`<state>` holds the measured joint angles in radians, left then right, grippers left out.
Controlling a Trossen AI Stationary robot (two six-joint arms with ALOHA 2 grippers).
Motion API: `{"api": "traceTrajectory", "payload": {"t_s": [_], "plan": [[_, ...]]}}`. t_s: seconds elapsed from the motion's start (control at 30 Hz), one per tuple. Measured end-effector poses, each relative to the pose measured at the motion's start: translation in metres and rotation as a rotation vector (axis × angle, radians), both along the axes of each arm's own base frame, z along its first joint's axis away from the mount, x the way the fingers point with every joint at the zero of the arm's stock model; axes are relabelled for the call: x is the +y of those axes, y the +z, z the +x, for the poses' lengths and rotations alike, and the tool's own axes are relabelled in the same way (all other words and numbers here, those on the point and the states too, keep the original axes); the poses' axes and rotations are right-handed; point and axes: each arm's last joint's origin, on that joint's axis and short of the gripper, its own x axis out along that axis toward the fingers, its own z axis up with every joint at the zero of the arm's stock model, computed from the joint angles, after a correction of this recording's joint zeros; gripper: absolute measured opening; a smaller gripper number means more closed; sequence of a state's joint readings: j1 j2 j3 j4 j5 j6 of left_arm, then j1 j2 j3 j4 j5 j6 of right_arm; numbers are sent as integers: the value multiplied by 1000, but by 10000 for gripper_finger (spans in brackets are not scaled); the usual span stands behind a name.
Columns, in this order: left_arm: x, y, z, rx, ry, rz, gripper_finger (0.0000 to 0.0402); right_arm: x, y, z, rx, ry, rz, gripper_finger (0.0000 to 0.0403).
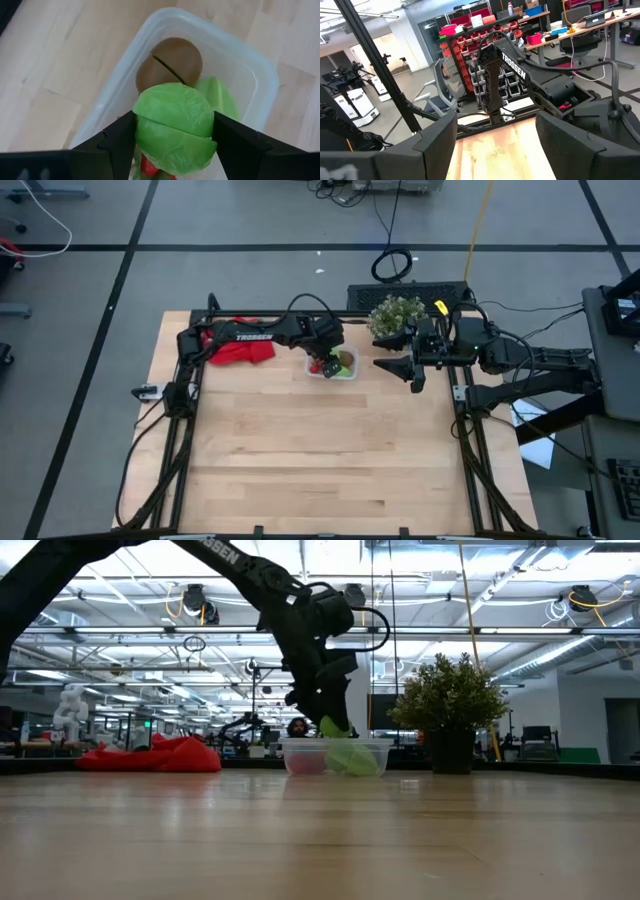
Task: Pick and placing Produce into tupperware
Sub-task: Put the cabbage into the bin
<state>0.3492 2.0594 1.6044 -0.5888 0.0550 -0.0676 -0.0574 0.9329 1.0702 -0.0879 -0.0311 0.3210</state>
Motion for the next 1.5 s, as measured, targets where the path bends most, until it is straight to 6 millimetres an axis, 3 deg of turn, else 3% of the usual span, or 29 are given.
{"api": "traceTrajectory", "payload": {"t_s": [0.4, 1.5], "plan": [[7, 0, -2, -20, 15, -26, 232, 0, 0, 0, -1, 0, 6, 263], [1, -3, 2, -19, 17, -54, 232, 0, 0, 0, -1, -1, 32, 263]]}}
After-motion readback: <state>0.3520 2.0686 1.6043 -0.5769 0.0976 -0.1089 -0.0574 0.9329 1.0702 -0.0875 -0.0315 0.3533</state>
